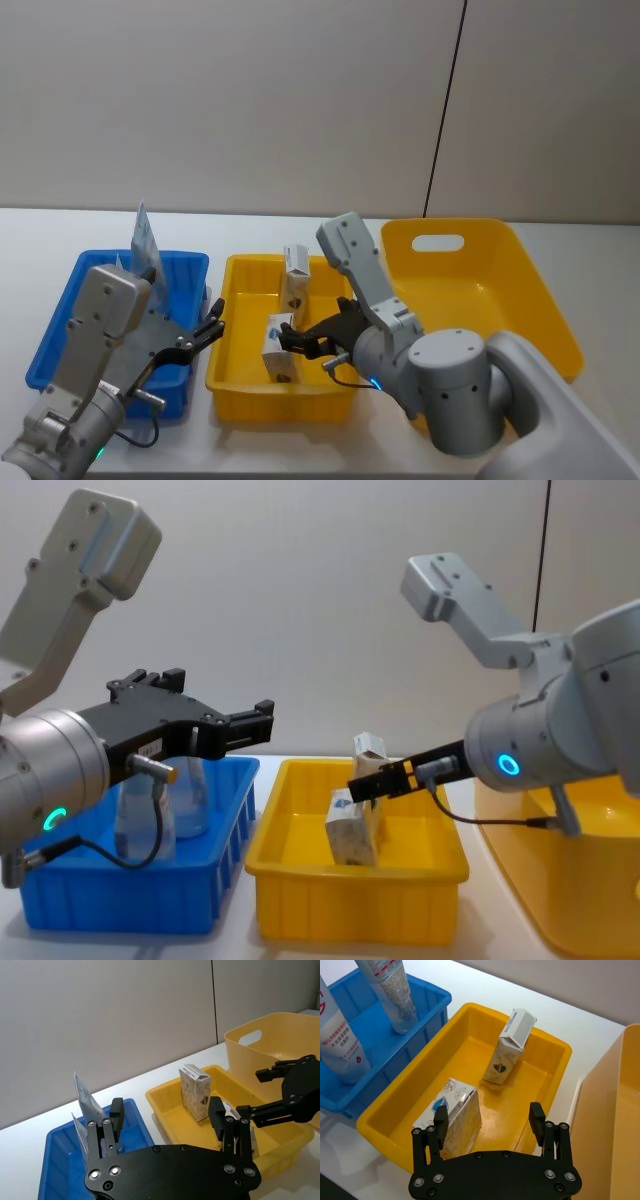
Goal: Bimanual collaborative sorting of washing and personal care products
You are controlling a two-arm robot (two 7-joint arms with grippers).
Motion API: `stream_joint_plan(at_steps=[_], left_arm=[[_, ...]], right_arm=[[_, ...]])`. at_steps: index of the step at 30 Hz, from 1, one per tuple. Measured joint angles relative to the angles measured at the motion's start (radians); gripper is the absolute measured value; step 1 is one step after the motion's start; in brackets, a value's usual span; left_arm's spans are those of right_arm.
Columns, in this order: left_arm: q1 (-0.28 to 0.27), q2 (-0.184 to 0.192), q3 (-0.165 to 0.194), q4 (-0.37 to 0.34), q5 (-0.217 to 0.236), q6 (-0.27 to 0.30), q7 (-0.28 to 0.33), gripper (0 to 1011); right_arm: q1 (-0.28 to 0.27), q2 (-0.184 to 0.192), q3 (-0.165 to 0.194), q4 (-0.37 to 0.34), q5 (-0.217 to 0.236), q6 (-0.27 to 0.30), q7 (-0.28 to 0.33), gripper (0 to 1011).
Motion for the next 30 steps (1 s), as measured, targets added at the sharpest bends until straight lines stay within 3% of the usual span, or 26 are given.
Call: stream_joint_plan(at_steps=[12,30], left_arm=[[0.0,0.0,0.0,0.0,0.0,0.0,0.0,1001],[0.0,0.0,0.0,0.0,0.0,0.0,0.0,1001]], right_arm=[[0.037,-0.022,-0.01,0.054,-0.013,-0.019,0.015,1001],[0.028,-0.073,0.005,0.047,-0.017,-0.02,-0.01,1001]])
